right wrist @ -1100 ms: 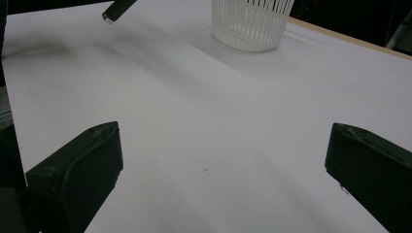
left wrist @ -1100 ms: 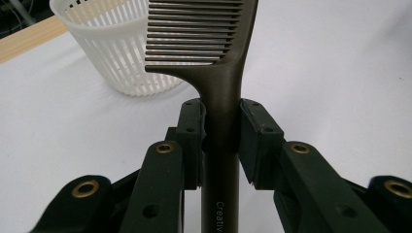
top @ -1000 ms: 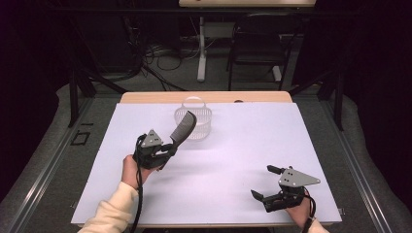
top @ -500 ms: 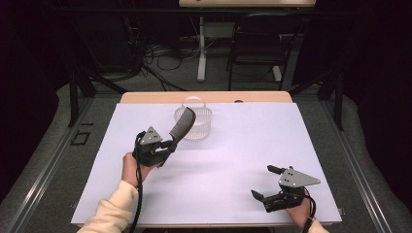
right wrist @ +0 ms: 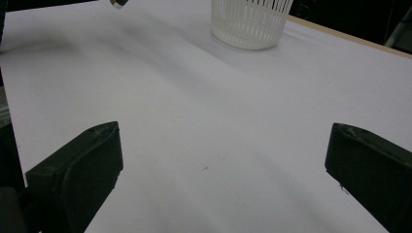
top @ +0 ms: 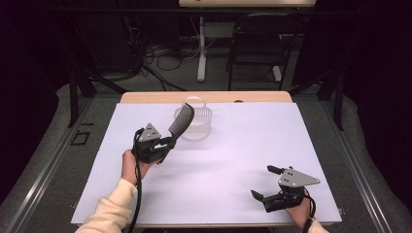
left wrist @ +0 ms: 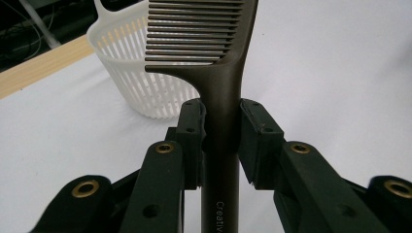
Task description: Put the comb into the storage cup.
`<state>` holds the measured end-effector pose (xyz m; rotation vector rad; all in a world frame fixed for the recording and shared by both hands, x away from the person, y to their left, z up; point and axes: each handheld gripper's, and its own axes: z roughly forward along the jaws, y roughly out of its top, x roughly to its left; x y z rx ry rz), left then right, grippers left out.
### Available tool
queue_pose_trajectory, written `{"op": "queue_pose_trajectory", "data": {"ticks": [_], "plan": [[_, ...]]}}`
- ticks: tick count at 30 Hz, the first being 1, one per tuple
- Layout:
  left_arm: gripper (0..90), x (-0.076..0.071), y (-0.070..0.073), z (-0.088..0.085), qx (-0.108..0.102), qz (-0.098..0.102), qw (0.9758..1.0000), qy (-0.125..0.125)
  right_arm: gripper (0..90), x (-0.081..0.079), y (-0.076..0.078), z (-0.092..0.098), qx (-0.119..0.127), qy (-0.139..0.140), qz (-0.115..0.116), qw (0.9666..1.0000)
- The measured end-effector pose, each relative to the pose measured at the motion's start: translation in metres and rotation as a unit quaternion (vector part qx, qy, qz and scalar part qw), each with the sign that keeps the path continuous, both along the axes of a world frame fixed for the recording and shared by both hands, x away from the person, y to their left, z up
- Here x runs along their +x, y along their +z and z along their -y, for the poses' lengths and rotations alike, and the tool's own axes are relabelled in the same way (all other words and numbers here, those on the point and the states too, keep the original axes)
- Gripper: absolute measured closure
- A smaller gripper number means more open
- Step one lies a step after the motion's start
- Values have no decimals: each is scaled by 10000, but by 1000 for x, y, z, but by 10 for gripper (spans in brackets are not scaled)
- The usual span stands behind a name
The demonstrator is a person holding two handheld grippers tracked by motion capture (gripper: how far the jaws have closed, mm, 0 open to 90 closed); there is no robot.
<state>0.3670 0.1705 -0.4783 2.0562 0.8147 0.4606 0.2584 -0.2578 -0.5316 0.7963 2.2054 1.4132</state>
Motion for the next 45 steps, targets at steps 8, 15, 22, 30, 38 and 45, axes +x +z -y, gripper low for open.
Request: {"op": "queue_pose_trajectory", "data": {"ticks": [8,15,22,30,38,45], "plan": [[721,4,6,3,-4,89,10000,-2,0,0,0,0,-1,13,-1,10000],[721,7,11,5,-34,143,9999,9,0,0,0,0,-2,18,9,10000],[721,10,16,6,-53,188,9998,34,0,0,0,0,-5,16,23,10000],[721,14,21,6,-91,244,9996,61,0,0,0,0,-3,17,10,10000],[721,18,25,9,-75,278,9996,66,0,0,0,0,-6,22,17,10000],[721,21,29,10,-55,316,9995,70,0,0,0,0,8,13,21,10000]]}}
